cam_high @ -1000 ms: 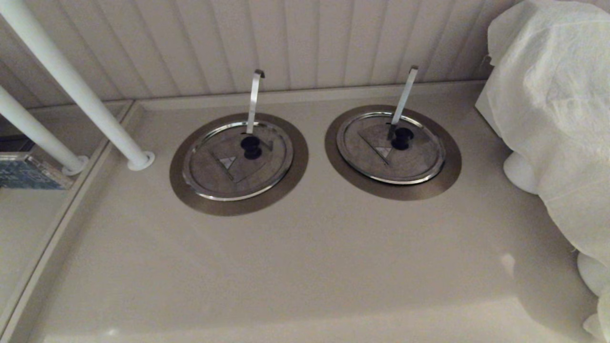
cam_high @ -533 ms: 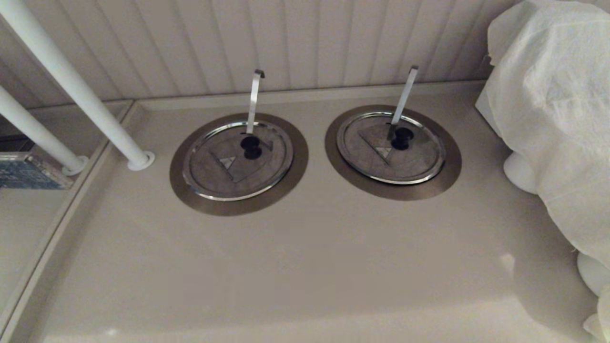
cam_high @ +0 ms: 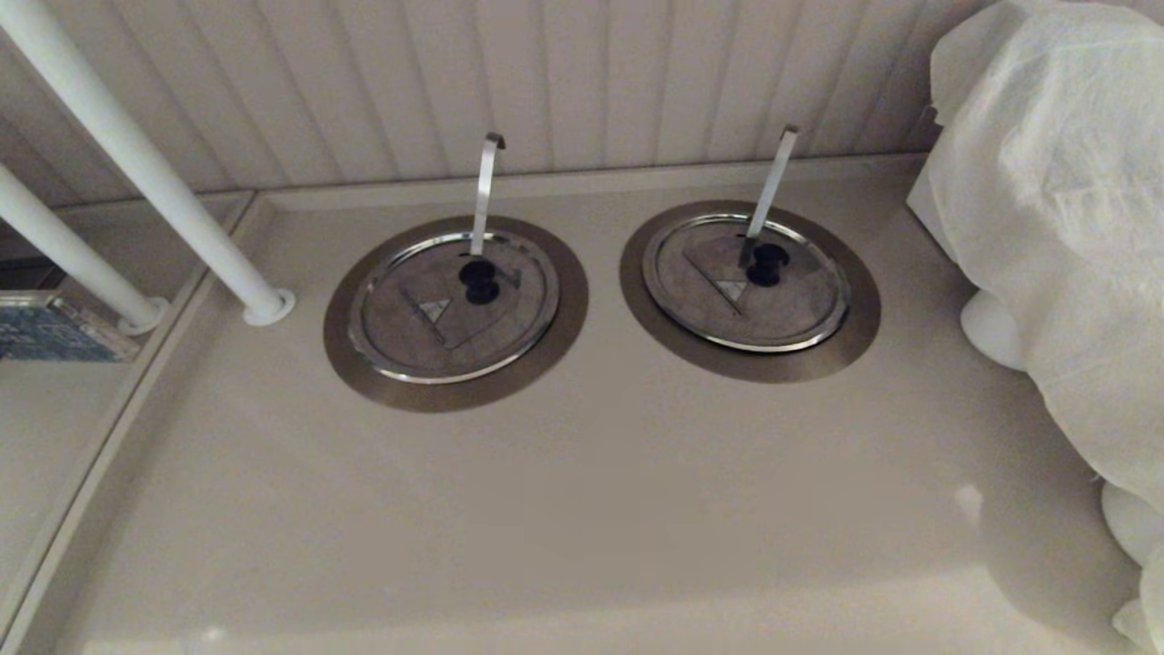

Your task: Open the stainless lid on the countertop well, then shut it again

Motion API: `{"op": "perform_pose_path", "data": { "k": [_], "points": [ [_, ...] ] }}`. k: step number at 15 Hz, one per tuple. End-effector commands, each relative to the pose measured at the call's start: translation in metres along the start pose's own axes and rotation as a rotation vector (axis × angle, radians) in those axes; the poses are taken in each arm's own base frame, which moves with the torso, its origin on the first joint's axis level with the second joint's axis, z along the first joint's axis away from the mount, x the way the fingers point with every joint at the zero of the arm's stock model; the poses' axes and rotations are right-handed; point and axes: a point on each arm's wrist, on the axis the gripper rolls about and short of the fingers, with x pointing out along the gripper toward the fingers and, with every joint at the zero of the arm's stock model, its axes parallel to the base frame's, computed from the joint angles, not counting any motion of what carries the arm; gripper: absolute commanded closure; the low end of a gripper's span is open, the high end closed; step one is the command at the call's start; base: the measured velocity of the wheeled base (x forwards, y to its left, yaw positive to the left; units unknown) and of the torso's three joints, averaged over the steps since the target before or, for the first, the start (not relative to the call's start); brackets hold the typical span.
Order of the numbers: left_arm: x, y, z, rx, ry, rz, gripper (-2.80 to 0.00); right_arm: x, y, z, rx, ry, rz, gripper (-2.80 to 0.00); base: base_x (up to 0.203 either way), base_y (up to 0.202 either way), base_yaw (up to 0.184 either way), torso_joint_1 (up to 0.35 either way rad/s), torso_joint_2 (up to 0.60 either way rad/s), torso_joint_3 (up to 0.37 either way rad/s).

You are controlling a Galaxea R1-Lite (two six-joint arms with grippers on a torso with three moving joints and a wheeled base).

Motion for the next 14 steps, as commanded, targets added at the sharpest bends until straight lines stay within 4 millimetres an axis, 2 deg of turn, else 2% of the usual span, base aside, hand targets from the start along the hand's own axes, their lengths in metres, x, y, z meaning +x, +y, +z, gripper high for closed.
{"op": "perform_pose_path", "data": {
  "k": [1,14],
  "points": [
    [0.0,0.0,-0.0001,-0.001,0.001,0.001,0.0,0.0003,0.0,-0.0004,0.0,0.003,0.001,0.0,0.0,0.0,0.0,0.0,0.0,0.0],
    [0.0,0.0,-0.0001,-0.001,0.001,0.001,0.0,0.0003,0.0,-0.0002,0.016,0.002,0.0,0.0,0.0,0.0,0.0,0.0,0.0,0.0]
  ]
}}
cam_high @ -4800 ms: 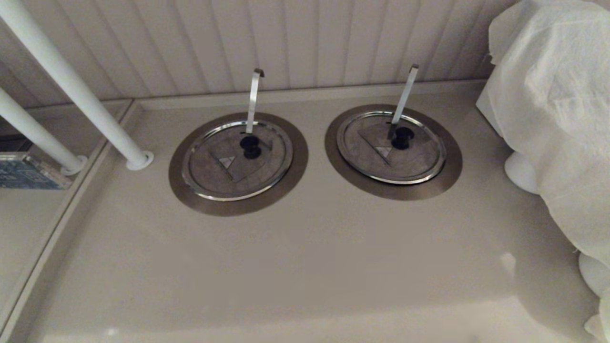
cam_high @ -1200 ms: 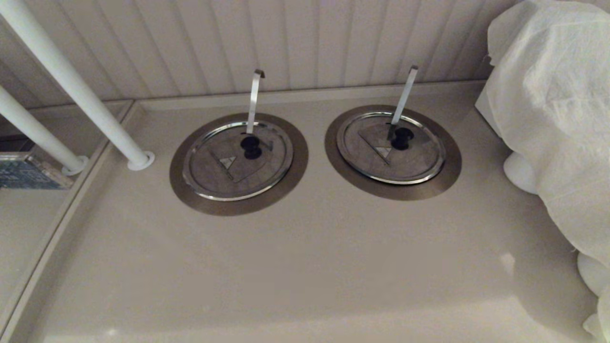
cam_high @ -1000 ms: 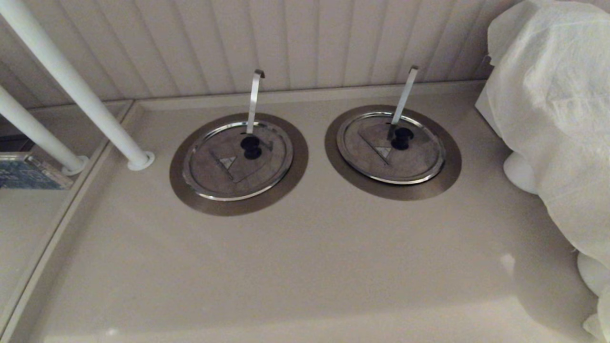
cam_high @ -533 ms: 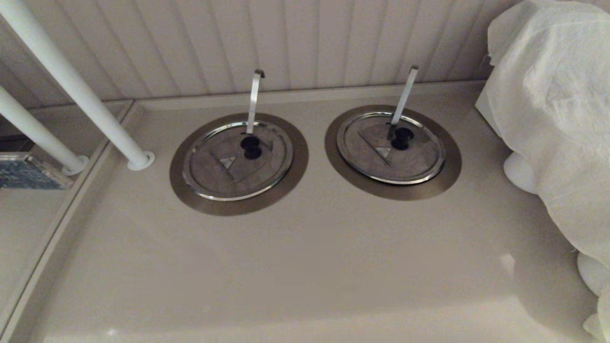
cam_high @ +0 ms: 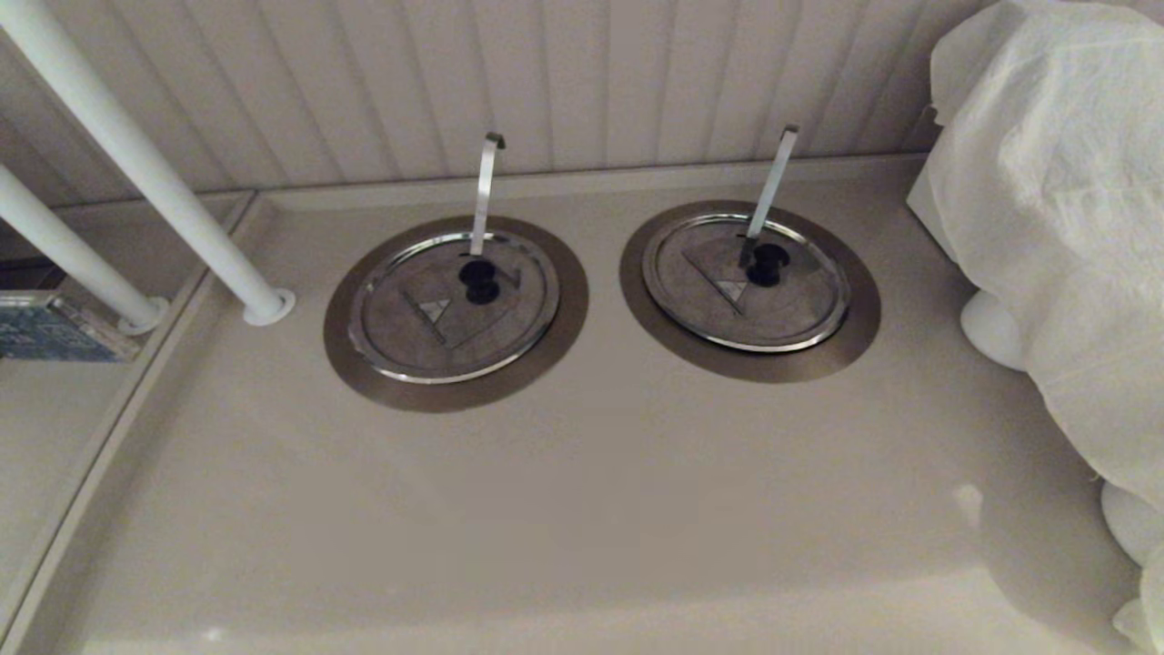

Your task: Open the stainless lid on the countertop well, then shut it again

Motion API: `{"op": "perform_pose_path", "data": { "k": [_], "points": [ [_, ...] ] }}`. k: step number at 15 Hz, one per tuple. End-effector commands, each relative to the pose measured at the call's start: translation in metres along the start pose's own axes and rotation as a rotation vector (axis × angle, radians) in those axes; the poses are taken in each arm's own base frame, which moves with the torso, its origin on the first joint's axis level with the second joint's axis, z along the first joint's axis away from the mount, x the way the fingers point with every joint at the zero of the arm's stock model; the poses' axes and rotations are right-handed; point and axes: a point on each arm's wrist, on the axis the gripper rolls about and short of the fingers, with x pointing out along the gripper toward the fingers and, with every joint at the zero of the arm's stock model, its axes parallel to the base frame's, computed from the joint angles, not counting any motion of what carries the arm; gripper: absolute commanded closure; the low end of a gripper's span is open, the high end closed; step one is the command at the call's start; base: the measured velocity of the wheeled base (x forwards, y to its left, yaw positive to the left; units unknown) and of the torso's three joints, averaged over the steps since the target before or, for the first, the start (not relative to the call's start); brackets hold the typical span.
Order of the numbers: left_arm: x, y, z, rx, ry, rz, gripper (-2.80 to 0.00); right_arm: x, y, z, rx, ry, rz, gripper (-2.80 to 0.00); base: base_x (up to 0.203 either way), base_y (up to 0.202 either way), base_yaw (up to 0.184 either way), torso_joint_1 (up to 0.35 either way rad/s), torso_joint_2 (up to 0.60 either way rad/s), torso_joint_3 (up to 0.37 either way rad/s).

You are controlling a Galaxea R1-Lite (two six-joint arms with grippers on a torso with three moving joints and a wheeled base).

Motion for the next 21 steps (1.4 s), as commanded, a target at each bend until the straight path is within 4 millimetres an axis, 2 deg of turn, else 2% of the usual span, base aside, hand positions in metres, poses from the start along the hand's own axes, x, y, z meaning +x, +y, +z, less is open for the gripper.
{"op": "perform_pose_path", "data": {
  "k": [1,21],
  "points": [
    [0.0,0.0,-0.0001,0.0,0.001,0.0,0.0,0.0002,0.0,-0.0004,-0.001,0.003,0.001,0.0,0.0,0.0,0.0,0.0,0.0,0.0],
    [0.0,0.0,-0.0001,0.0,0.001,0.0,0.0,0.0002,0.0,-0.0004,0.0,0.003,0.001,0.0,0.0,0.0,0.0,0.0,0.0,0.0]
  ]
}}
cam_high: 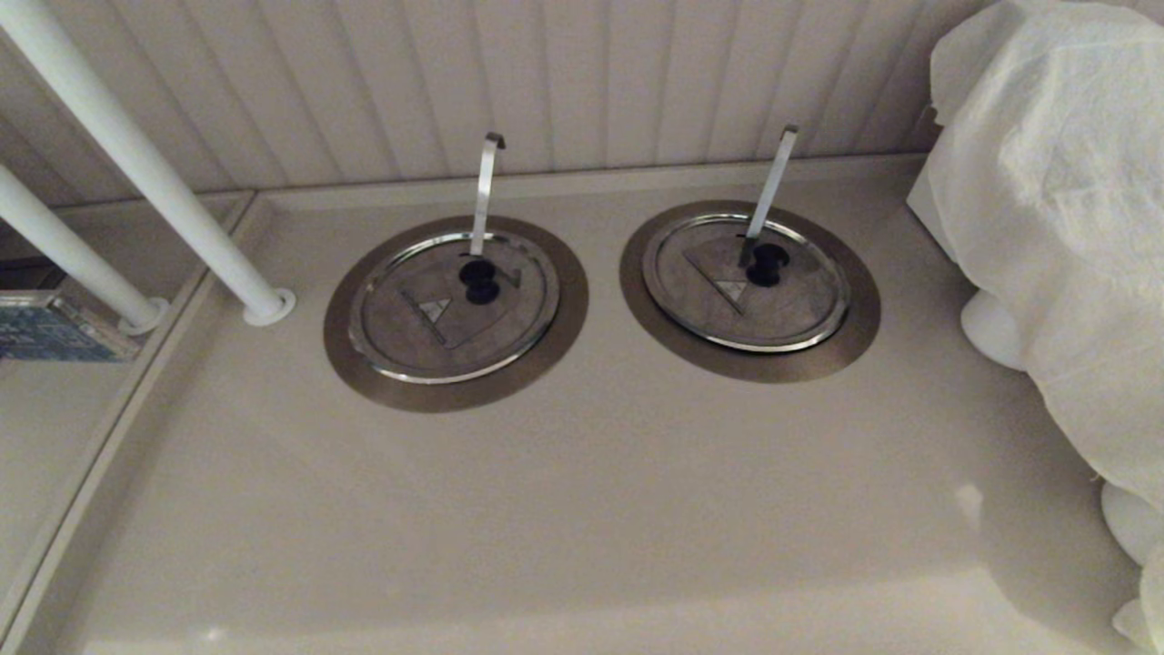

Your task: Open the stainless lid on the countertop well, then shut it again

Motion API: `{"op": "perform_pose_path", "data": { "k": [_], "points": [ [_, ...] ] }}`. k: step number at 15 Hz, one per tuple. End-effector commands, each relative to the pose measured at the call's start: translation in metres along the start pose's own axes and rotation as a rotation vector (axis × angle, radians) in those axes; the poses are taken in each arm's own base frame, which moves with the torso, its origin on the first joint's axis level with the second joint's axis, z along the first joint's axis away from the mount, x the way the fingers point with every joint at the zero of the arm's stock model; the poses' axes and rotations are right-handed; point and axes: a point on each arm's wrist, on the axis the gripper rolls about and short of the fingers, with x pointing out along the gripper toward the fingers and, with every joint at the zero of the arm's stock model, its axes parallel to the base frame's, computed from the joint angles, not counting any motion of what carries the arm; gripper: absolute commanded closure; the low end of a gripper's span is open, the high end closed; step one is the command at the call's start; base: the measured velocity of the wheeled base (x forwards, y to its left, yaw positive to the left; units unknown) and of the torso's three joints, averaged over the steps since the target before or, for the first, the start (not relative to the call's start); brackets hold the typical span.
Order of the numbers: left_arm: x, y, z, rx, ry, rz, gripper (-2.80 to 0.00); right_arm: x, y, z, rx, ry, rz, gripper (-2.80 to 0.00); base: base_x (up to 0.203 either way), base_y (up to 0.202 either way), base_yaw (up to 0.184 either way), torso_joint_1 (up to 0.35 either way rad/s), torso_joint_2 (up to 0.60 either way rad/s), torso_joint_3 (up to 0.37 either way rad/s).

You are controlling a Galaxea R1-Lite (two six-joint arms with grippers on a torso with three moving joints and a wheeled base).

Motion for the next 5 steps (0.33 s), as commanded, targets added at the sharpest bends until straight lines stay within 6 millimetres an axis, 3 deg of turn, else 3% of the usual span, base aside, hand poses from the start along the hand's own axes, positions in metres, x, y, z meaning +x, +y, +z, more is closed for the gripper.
{"op": "perform_pose_path", "data": {
  "k": [1,5],
  "points": [
    [0.0,0.0,-0.0001,0.0,0.001,0.0,0.0,0.0002,0.0,-0.0004,0.0,0.003,0.0,0.0,0.0,0.0,0.0,0.0,0.0,0.0],
    [0.0,0.0,-0.0001,0.0,0.001,0.0,0.0,0.0002,0.0,-0.0004,0.0,0.003,0.001,0.0,0.0,0.0,0.0,0.0,0.0,0.0]
  ]
}}
